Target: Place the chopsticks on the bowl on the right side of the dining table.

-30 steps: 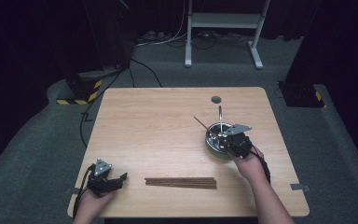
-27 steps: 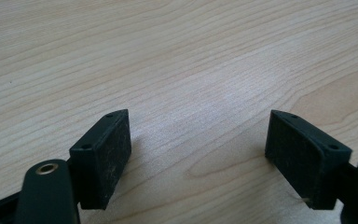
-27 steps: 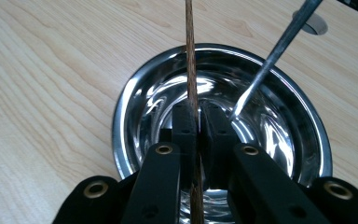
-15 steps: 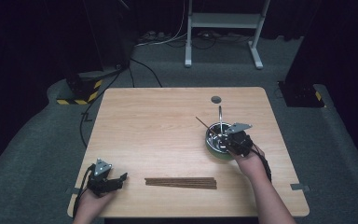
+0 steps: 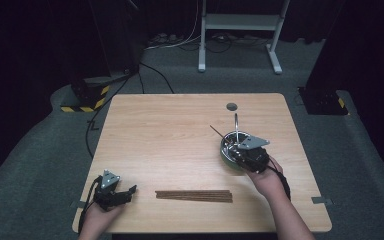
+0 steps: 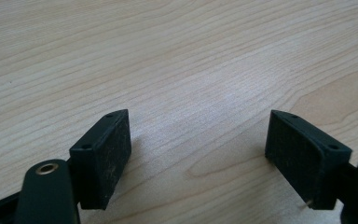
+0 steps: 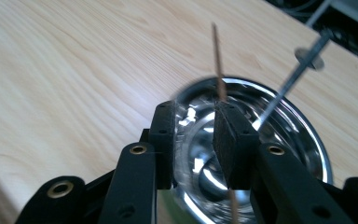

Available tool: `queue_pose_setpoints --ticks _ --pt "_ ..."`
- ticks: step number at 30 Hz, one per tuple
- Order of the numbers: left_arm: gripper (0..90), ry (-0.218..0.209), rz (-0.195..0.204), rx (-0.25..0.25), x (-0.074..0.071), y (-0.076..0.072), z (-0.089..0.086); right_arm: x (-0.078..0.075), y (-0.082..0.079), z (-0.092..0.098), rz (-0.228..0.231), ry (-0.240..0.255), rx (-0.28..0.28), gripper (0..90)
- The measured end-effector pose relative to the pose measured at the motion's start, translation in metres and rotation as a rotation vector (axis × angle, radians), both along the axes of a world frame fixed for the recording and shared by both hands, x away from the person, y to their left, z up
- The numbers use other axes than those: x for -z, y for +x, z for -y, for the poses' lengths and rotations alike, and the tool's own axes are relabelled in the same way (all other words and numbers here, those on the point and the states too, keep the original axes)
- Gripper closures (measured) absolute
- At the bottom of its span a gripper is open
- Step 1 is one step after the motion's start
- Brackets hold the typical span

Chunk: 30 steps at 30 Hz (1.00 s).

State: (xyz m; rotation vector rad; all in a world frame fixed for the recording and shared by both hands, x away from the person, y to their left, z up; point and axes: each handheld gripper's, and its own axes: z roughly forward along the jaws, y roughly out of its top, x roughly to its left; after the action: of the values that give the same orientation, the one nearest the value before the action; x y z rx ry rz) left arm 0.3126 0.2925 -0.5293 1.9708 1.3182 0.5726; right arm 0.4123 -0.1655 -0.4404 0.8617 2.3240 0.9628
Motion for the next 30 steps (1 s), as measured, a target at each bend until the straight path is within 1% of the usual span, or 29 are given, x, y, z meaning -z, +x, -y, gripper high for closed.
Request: queue_pose_setpoints --ticks 1,2,3,5,6,8,11,12,13,14,15,16,17,18,20,21,22,25,28,29,30 --pt "22.4 0.001 0.0 -0.001 0.0 0.0 0.0 -0.003 -0.01 -0.003 -0.006 0.059 -0.033 69.5" --pt "22.4 0.003 -0.002 -0.003 0.0 0.0 0.0 -0.003 -0.016 -0.005 -0.008 0.078 -0.05 69.8" --pt "22.4 0.003 -0.002 -0.003 0.0 0.0 0.0 -0.003 -0.016 -0.005 -0.008 0.078 -0.05 69.8" --pt "22.4 0.005 0.001 -0.002 0.0 0.0 0.0 0.002 -0.027 -0.01 -0.008 0.09 -0.079 70.6" --pt "22.4 0.001 0.0 -0.001 0.0 0.0 0.0 0.005 -0.031 -0.011 -0.017 0.092 -0.084 70.7" --pt "22.4 0.004 -0.002 -0.002 0.0 0.0 0.0 0.016 -0.04 -0.014 -0.042 0.101 -0.086 71.2" --pt "22.4 0.002 0.001 -0.003 0.0 0.0 0.0 0.039 -0.053 -0.015 -0.077 0.13 -0.08 71.2" --pt "22.4 -0.003 0.003 -0.006 0.0 0.0 0.0 0.044 -0.056 -0.015 -0.089 0.143 -0.076 71.1" --pt "22.4 -0.004 0.003 -0.005 0.0 0.0 0.0 0.056 -0.063 -0.012 -0.11 0.18 -0.062 70.9" --pt "22.4 -0.004 0.003 -0.005 0.0 0.0 0.0 0.056 -0.063 -0.012 -0.11 0.18 -0.062 70.9" --pt "22.4 -0.005 0.003 -0.005 0.0 0.0 0.001 0.06 -0.064 -0.012 -0.107 0.191 -0.056 70.8" --pt "22.4 -0.004 0.003 -0.004 0.0 0.0 0.0 0.064 -0.066 -0.011 -0.115 0.194 -0.052 70.6" --pt "22.4 -0.001 0.004 -0.007 0.0 0.0 0.0 0.066 -0.068 -0.011 -0.124 0.184 -0.045 70.4" --pt "22.4 0.0 0.004 -0.006 0.0 0.0 0.0 0.068 -0.071 -0.01 -0.123 0.167 -0.044 69.8" --pt "22.4 0.0 0.004 -0.009 0.0 0.0 0.001 0.069 -0.072 -0.009 -0.123 0.164 -0.043 69.7" --pt "22.4 0.0 0.004 -0.009 0.0 0.0 0.001 0.071 -0.074 -0.008 -0.13 0.17 -0.042 69.7" --pt "22.4 0.0 0.004 -0.009 0.0 0.0 0.001 0.072 -0.075 -0.007 -0.147 0.177 -0.044 69.5" --pt "22.4 -0.002 0.004 -0.01 0.0 0.0 0.001 0.074 -0.078 -0.007 -0.142 0.161 -0.054 68.8" --pt "22.4 -0.002 0.004 -0.01 0.0 0.0 0.001 0.075 -0.079 -0.008 -0.158 0.17 -0.054 68.6" --pt "22.4 -0.002 0.004 -0.01 0.0 0.0 0.001 0.075 -0.079 -0.009 -0.153 0.162 -0.061 68.4" --pt "22.4 0.0 0.004 -0.01 0.0 0.0 0.001 0.076 -0.08 -0.01 -0.158 0.159 -0.06 68.3"
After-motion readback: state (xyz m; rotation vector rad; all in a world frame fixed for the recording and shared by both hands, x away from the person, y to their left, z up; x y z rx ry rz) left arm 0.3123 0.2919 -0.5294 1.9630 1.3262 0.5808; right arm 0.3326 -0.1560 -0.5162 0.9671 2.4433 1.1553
